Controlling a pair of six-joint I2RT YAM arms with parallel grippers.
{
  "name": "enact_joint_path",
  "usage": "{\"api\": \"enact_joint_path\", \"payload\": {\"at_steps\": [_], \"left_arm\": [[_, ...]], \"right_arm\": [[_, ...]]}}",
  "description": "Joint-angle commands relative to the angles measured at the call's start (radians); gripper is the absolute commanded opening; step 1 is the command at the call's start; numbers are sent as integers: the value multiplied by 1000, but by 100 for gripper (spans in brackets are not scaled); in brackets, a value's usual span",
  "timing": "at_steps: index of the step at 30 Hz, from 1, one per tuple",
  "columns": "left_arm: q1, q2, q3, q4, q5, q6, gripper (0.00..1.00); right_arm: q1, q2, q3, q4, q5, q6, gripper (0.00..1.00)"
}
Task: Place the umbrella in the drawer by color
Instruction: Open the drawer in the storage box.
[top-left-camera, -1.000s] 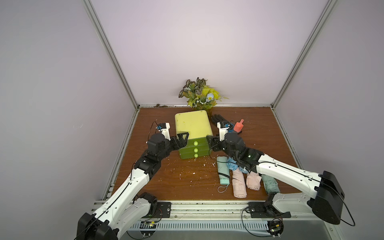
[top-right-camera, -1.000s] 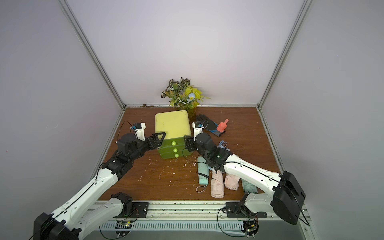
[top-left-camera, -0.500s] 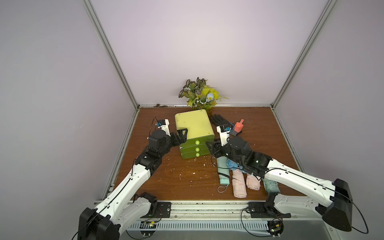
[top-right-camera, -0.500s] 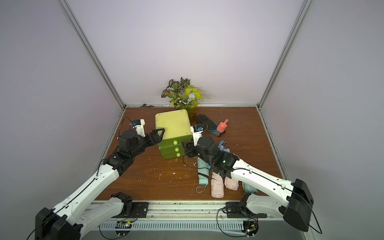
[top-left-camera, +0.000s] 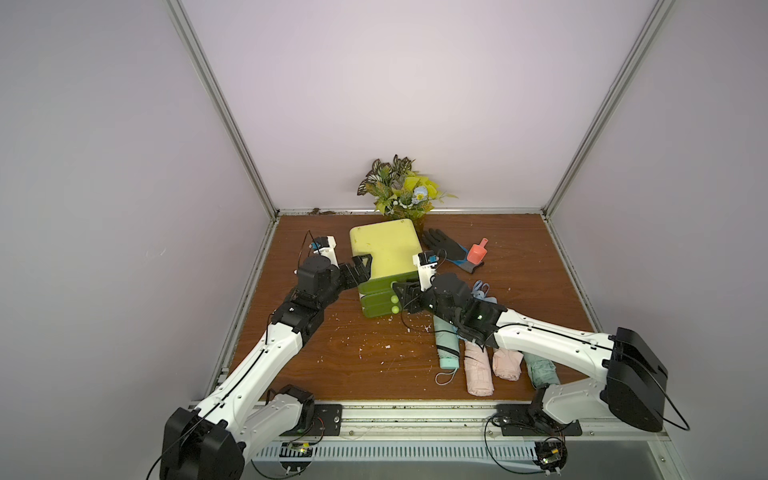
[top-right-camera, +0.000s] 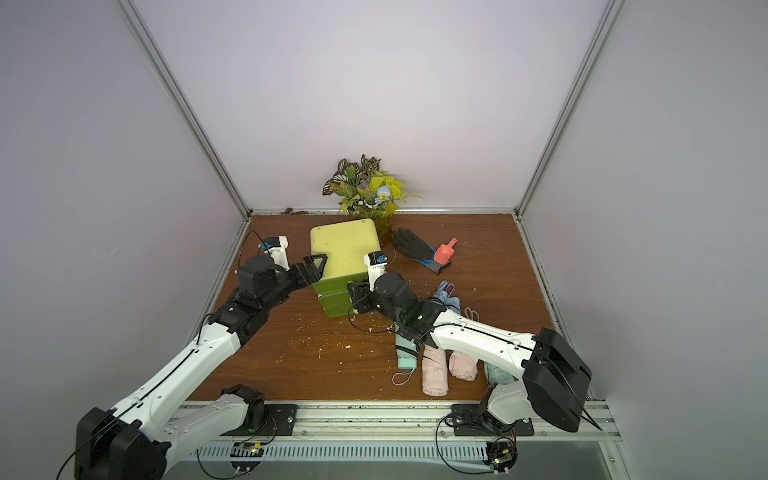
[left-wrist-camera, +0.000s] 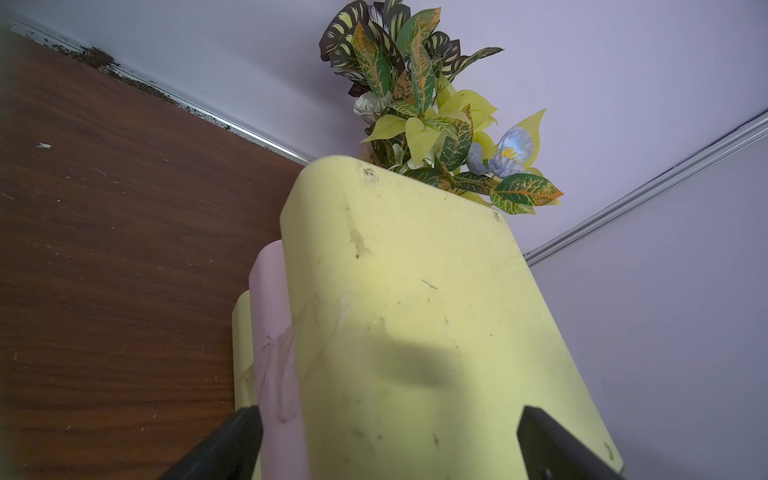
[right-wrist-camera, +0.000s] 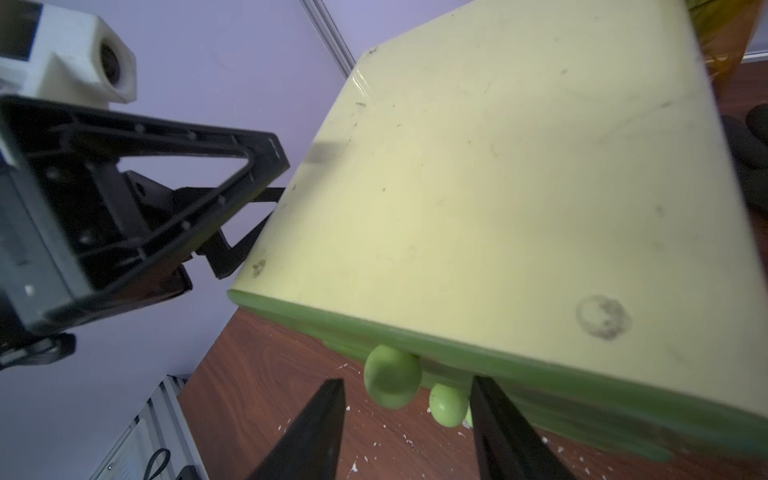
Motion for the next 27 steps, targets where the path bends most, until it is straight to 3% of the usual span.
{"api": "enact_joint_path", "payload": {"at_steps": [1, 22, 27], "left_arm": [[11, 7, 3, 28, 15, 13, 100], [9, 10, -47, 94, 57, -17, 100], [10, 6, -57, 94, 59, -22, 100]], "right_arm": [[3, 12, 12, 101, 13, 46, 51], [17, 67, 2, 154, 79, 90, 41], [26, 50, -16, 166, 100, 95, 24]]}}
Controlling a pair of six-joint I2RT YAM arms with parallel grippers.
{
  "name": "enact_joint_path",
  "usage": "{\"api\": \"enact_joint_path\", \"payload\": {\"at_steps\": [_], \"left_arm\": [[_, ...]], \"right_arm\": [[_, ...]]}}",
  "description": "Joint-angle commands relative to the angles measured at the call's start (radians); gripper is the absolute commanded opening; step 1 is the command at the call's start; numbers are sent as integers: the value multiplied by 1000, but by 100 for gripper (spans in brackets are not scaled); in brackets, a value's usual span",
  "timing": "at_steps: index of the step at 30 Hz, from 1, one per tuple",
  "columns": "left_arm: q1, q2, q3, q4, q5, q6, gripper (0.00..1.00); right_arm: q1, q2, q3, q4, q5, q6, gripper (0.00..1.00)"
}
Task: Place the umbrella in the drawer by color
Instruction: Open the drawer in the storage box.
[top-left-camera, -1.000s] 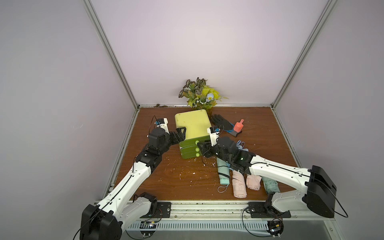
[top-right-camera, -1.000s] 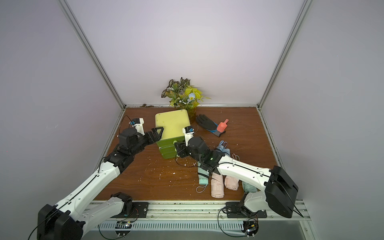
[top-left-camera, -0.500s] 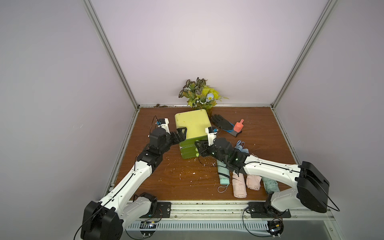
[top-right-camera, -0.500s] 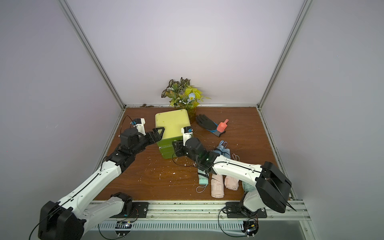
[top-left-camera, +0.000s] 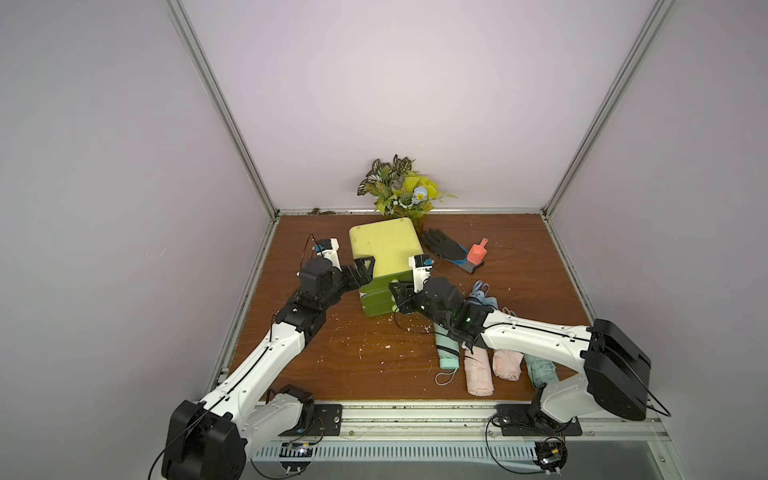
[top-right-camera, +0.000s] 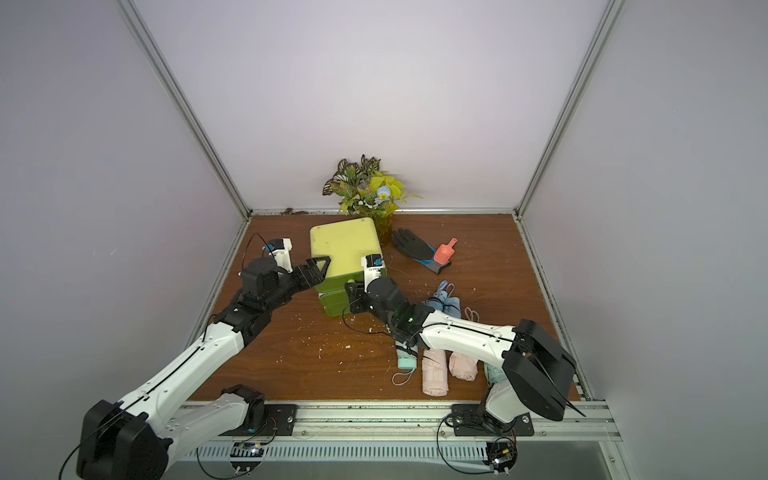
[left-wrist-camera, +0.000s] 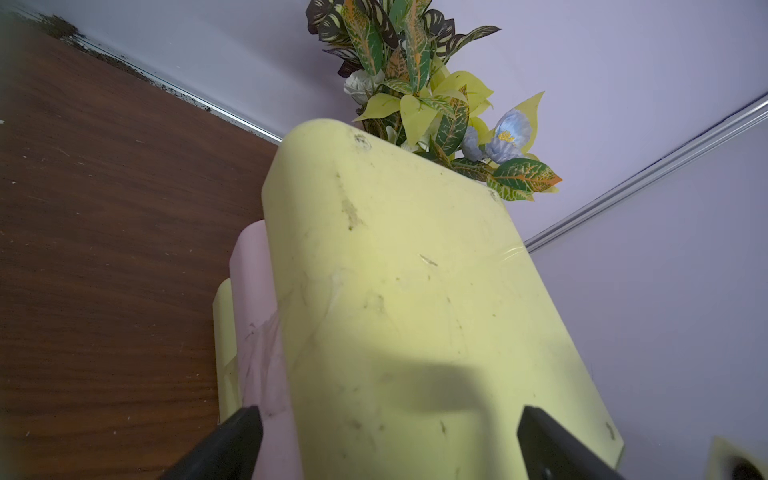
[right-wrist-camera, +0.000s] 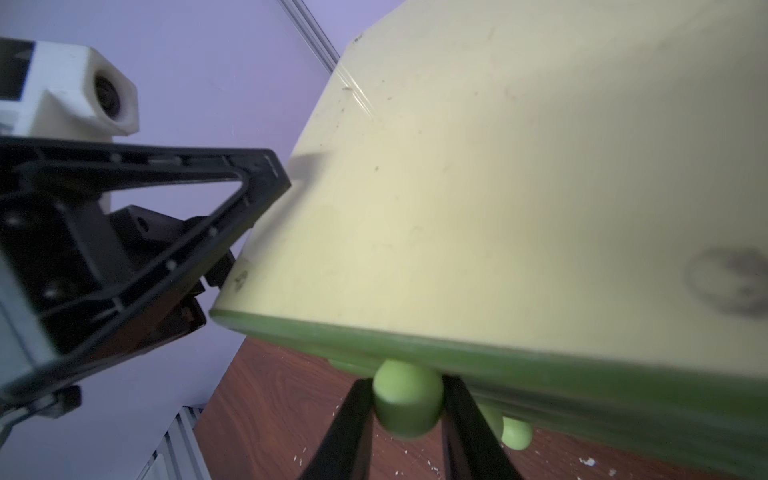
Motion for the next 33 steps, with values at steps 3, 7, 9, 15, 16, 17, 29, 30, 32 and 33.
{"api": "enact_joint_path", "payload": {"at_steps": [3, 7, 9, 15, 16, 17, 29, 30, 32, 33], "left_arm": [[9, -18, -10, 19, 6, -9, 99], [10, -22, -5, 18, -7, -10, 100], [8, -22, 1, 14, -11, -10, 100], [9, -20, 18, 3, -26, -4, 100], [10, -20, 20, 2, -25, -4, 100], [10, -17, 22, 1, -25, -5, 100], [10, -19, 43, -22, -42, 4, 100], [10, -20, 43, -24, -43, 5, 100], [8, -24, 44, -24, -45, 6, 100], [9, -24, 43, -25, -43, 6, 100]], "right_arm": [[14, -42, -9, 49, 55, -2, 20], [37, -69, -20, 21, 61, -6, 20], [55, -93, -37, 13, 65, -5, 19], [130, -198, -102, -43, 129, -6, 20], [144, -215, -112, -57, 142, -5, 19], [159, -232, -122, -68, 154, -2, 19], [303, -275, -196, -104, 210, 62, 19], [305, -271, -202, -98, 211, 63, 20], [305, -257, -219, -83, 214, 72, 20], [305, -252, -223, -79, 215, 73, 20]]}}
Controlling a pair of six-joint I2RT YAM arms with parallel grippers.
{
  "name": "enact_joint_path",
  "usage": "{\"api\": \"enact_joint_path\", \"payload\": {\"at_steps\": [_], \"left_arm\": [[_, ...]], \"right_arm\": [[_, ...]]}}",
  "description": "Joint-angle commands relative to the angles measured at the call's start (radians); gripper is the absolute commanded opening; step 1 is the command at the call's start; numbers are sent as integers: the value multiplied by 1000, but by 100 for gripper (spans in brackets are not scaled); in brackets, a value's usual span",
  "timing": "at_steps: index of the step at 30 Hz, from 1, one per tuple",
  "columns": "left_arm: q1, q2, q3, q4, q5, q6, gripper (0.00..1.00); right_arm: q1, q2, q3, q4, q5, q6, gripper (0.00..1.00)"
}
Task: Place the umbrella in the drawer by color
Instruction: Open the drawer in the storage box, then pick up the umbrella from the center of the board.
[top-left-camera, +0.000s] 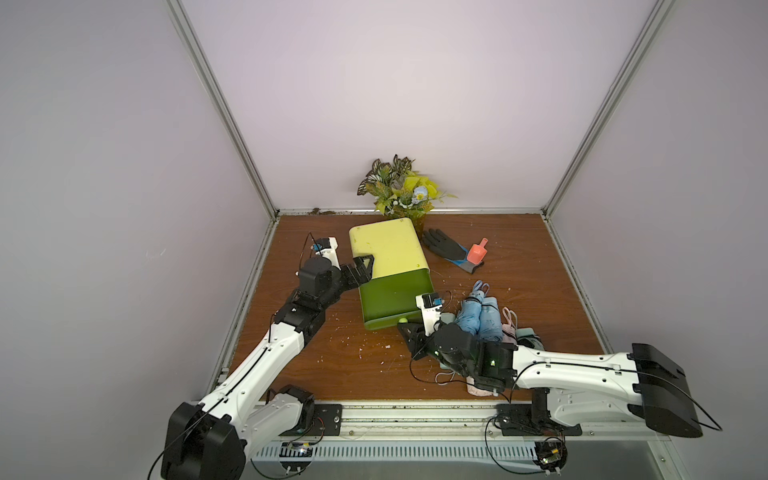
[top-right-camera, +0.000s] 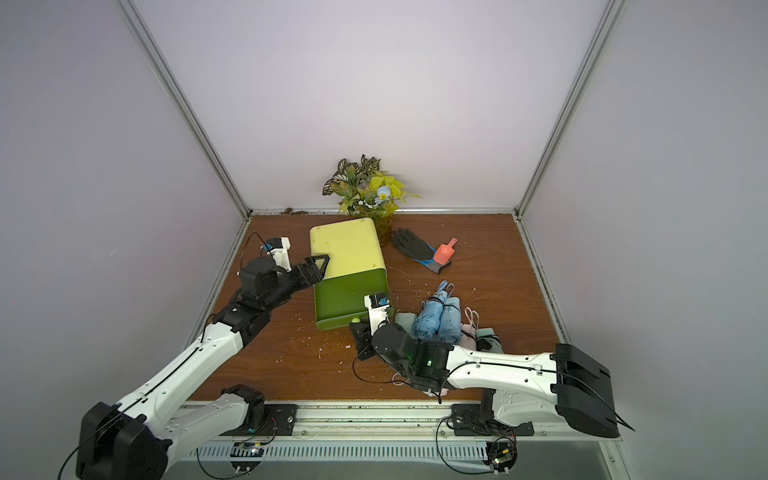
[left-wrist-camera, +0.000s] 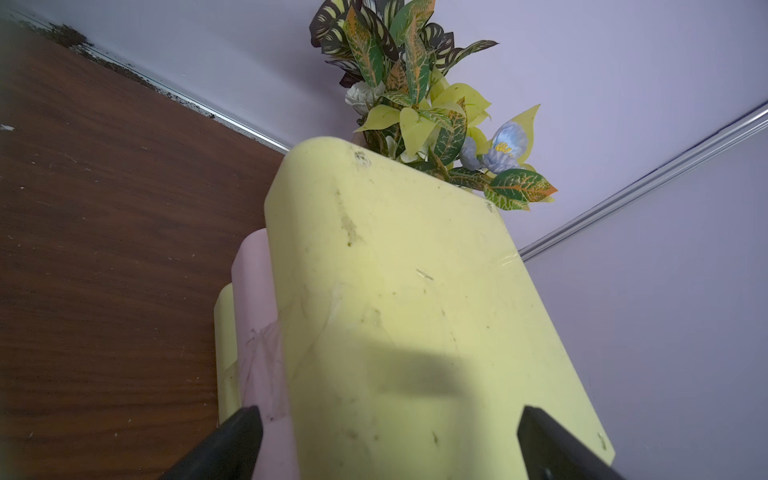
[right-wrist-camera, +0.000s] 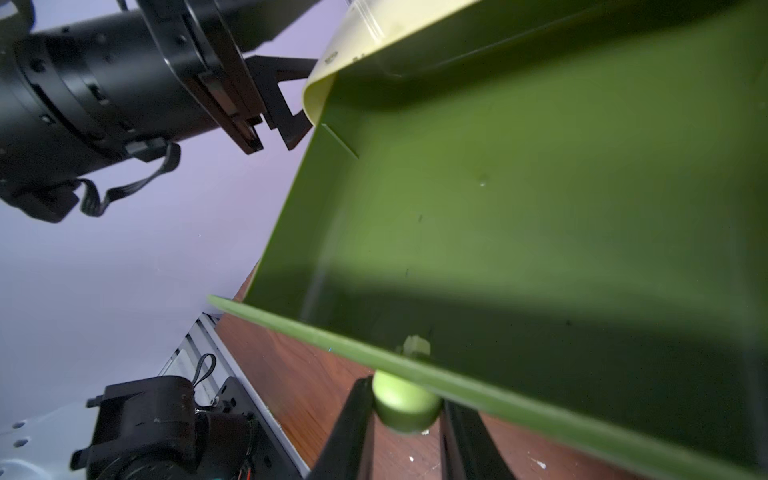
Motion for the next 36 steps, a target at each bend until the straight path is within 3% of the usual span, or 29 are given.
{"api": "enact_joint_path", "payload": {"at_steps": [1, 8, 16, 22, 31, 36], "left_arm": [[9, -16, 29, -18, -14, 17, 100], [8, -41, 55, -68, -10, 44, 100], [9, -102, 108, -160, -14, 86, 100], [9, -151, 171, -284, 29, 164, 100], [8, -262, 163, -392, 92, 296, 100], [9, -315, 73, -327, 114, 290, 100]], "right_arm": [[9, 10, -7, 43, 21, 17, 20], [9, -4, -16, 12, 46, 10, 25], [8, -105, 13, -159, 92, -39, 54], [7, -195, 78, -456, 73, -57, 63], [6, -377, -4, -933, 90, 190, 64], [2, -412, -85, -1027, 86, 284, 66]]}}
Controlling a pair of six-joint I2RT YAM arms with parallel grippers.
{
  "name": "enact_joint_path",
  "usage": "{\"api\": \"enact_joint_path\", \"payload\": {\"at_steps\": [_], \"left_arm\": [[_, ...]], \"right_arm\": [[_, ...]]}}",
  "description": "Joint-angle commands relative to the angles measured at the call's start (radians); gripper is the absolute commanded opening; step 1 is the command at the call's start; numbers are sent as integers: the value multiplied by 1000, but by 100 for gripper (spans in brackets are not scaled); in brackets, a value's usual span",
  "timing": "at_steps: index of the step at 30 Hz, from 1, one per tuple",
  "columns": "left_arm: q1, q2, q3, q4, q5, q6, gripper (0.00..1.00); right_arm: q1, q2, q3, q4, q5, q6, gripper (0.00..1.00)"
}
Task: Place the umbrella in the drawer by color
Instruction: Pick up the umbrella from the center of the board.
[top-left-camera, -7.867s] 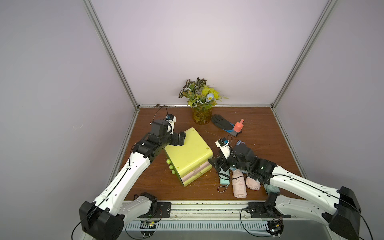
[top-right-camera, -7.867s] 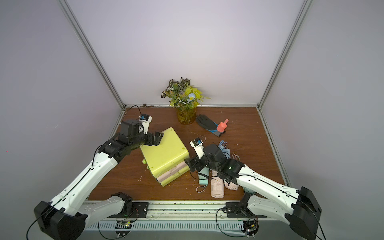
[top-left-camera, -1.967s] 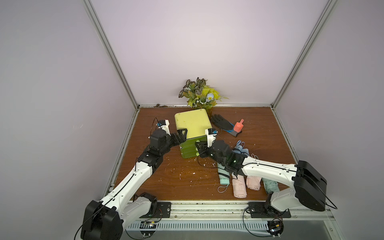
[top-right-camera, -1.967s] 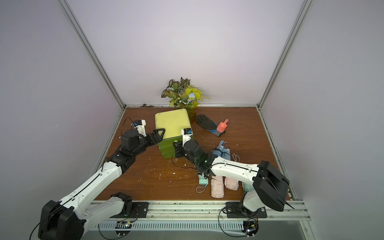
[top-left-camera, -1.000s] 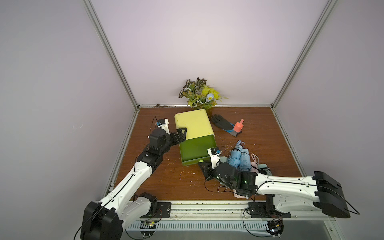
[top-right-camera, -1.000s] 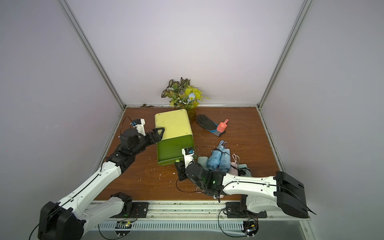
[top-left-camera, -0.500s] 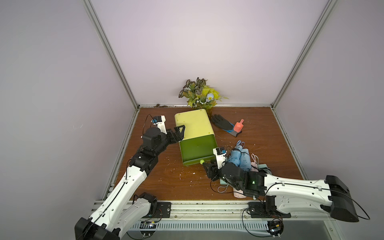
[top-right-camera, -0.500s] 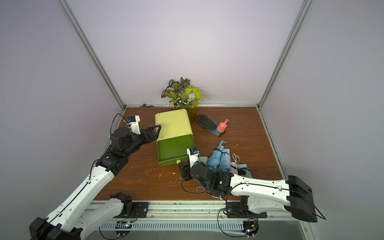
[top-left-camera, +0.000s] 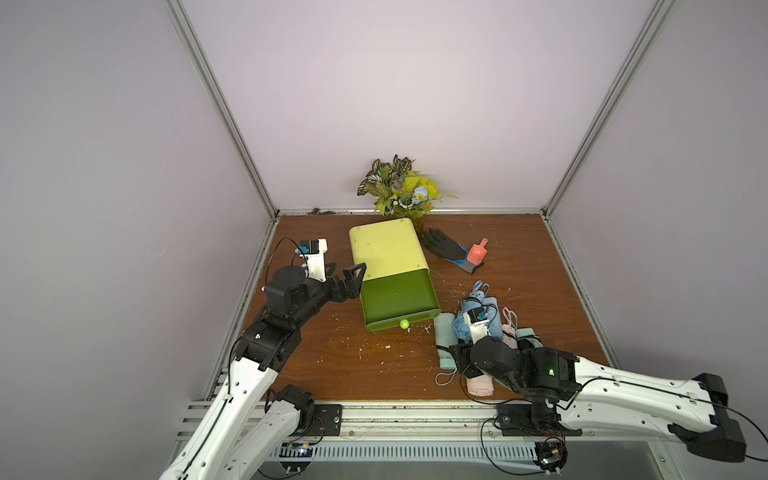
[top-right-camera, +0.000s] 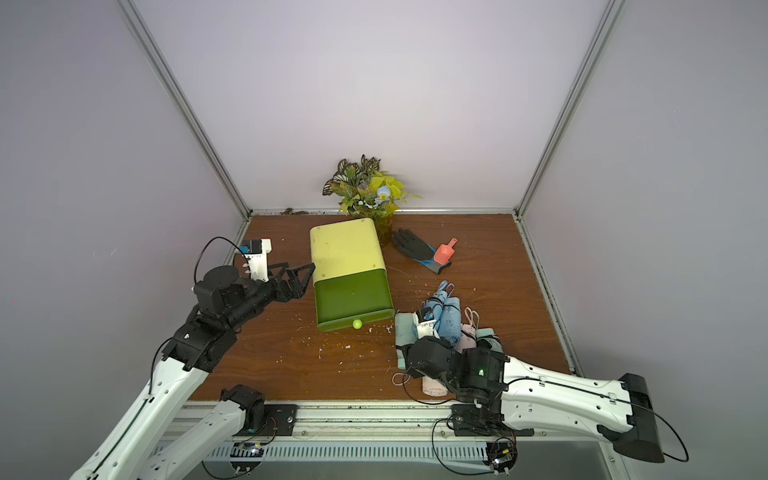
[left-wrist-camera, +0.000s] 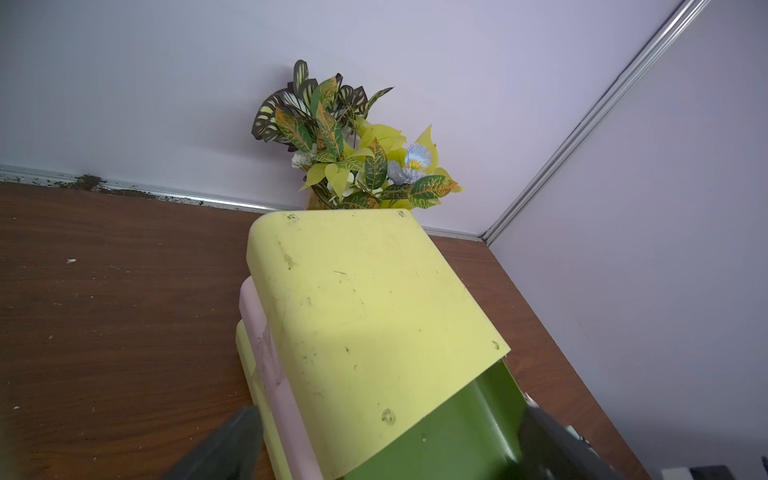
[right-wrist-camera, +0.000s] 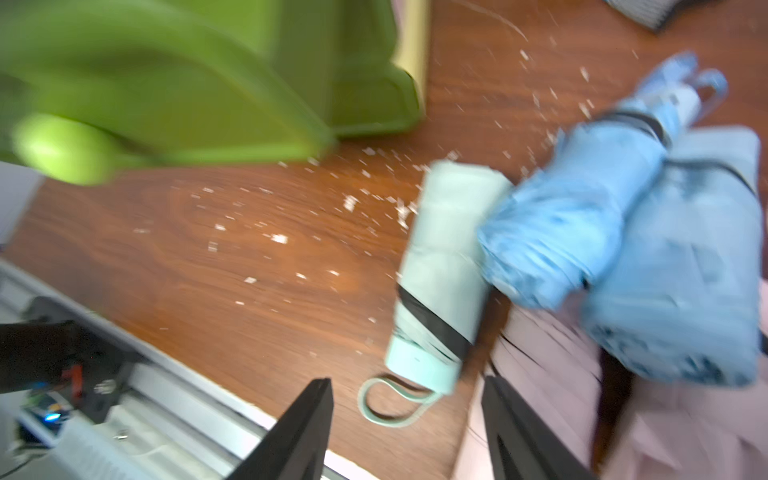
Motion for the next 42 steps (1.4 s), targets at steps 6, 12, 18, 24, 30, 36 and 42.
{"api": "enact_joint_path", "payload": {"at_steps": [6, 12, 18, 24, 30, 36, 42], "left_arm": [[10, -26, -67, 1, 36, 53, 100], [9, -39, -102, -18, 56, 67, 100], [10, -49, -103, -24, 51, 76, 100], [15, -52, -104, -28, 45, 76, 100], [14, -54, -105, -25, 45, 71, 100], [14, -55, -106, -16, 48, 62, 100], [15, -52, -95, 15, 78, 34, 100]], "right_arm": [[-38, -8, -157, -71, -17, 139, 71], [-155, -27, -257, 56, -127, 94, 77], [-271, -9, -324, 225, -281, 22, 79], [-295, 62, -273, 249, -232, -37, 63], [-311, 35, -122, 133, -76, -131, 38], [-318, 22, 57, 55, 64, -256, 38], [-318, 6, 181, 134, 72, -464, 40]]}}
